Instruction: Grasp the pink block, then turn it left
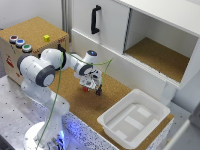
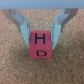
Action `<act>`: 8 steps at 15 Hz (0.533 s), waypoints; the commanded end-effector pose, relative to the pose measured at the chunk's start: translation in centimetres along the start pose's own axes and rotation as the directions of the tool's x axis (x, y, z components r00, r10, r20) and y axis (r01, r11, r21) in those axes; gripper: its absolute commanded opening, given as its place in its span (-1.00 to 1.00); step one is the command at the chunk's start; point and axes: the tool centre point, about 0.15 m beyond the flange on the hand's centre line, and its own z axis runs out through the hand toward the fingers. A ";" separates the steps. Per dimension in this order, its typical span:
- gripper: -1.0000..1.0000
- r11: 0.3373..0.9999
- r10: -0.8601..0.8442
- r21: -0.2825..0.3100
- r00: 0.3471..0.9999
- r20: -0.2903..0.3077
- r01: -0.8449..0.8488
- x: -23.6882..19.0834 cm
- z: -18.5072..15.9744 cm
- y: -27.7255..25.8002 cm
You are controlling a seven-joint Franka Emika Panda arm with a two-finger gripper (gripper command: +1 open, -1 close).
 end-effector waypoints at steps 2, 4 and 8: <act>-1.00 0.970 -0.244 0.025 0.966 0.084 0.243 2.4 -3.2 -3.1; -1.00 0.904 -0.427 0.051 0.895 0.127 0.424 2.3 -3.1 -4.1; -1.00 0.653 -0.755 0.080 0.639 0.147 0.753 2.0 -3.4 -3.3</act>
